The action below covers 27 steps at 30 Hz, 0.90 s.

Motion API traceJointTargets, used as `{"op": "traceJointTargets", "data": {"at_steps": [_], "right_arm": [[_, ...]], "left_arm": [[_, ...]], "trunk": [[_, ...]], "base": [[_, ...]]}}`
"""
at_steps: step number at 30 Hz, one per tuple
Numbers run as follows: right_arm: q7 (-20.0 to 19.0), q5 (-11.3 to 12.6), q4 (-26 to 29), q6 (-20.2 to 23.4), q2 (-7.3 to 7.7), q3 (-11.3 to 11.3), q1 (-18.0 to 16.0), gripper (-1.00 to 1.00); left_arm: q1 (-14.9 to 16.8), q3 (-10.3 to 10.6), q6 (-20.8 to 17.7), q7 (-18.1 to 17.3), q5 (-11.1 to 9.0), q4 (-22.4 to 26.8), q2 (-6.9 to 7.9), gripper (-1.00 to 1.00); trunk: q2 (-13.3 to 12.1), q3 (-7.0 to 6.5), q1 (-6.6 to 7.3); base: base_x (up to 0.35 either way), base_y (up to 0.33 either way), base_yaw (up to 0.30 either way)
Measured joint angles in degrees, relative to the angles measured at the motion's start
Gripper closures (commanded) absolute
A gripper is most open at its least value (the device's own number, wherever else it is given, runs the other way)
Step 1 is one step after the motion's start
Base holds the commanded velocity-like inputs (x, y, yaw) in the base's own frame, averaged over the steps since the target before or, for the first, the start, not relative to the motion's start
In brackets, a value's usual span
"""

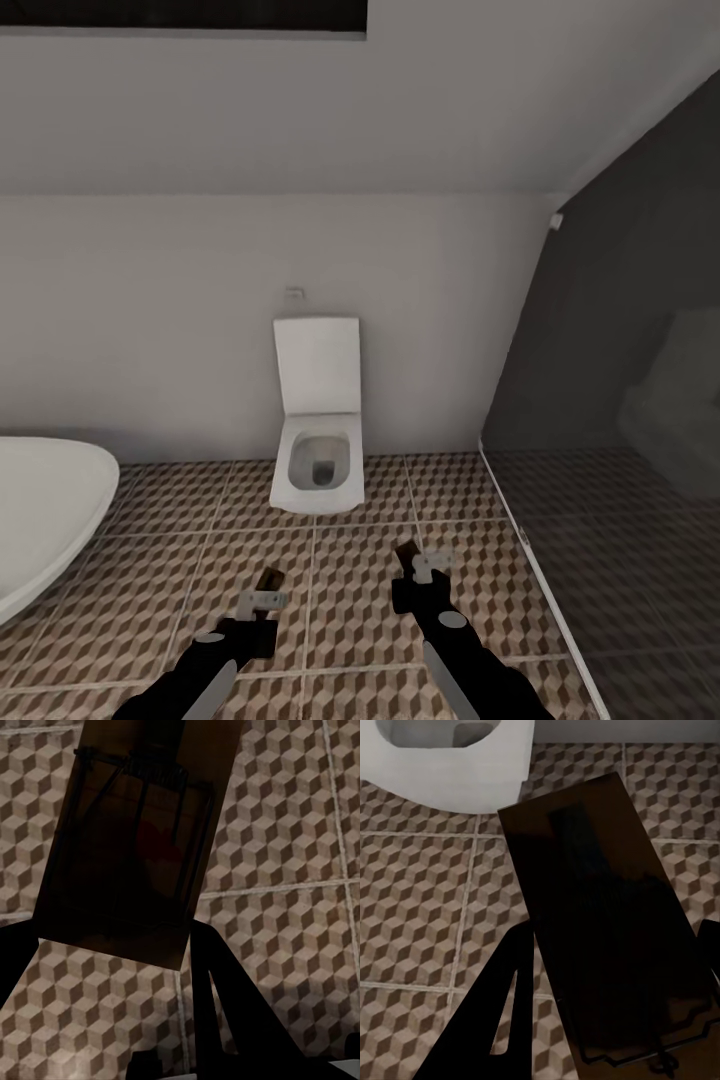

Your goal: Take the four mousetraps from the cabinet in the bathroom and place them on the bathroom floor. Make sure all four end up on the same floor surface, and ensure that at least two of them are either under or directly next to the same bathroom sink.

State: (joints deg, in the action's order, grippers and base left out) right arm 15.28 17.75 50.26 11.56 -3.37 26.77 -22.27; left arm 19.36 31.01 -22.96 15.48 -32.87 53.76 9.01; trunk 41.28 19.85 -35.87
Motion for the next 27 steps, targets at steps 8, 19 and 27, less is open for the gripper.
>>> {"op": "traceJointTargets", "data": {"at_steps": [8,19,27], "right_arm": [[0.0,0.0,-0.06,0.0,-0.08,0.0,0.0,1.0],[0.0,0.0,-0.05,0.0,-0.09,0.0,0.0,1.0],[0.0,0.0,-0.06,0.0,-0.09,0.0,0.0,1.0]], "left_arm": [[0.0,0.0,0.0,-0.08,0.0,0.04,0.0,1.0],[0.0,0.0,0.02,-0.18,-0.08,0.09,-0.04,1.0],[0.0,0.0,0.01,-0.18,-0.08,0.09,-0.04,1.0]], "trunk": [[3.22,2.17,-1.76],[7.64,5.16,-4.18],[10.85,7.34,-5.94]], "base": [[0.0,0.0,0.0],[0.0,0.0,0.0],[0.0,0.0,0.0]]}}
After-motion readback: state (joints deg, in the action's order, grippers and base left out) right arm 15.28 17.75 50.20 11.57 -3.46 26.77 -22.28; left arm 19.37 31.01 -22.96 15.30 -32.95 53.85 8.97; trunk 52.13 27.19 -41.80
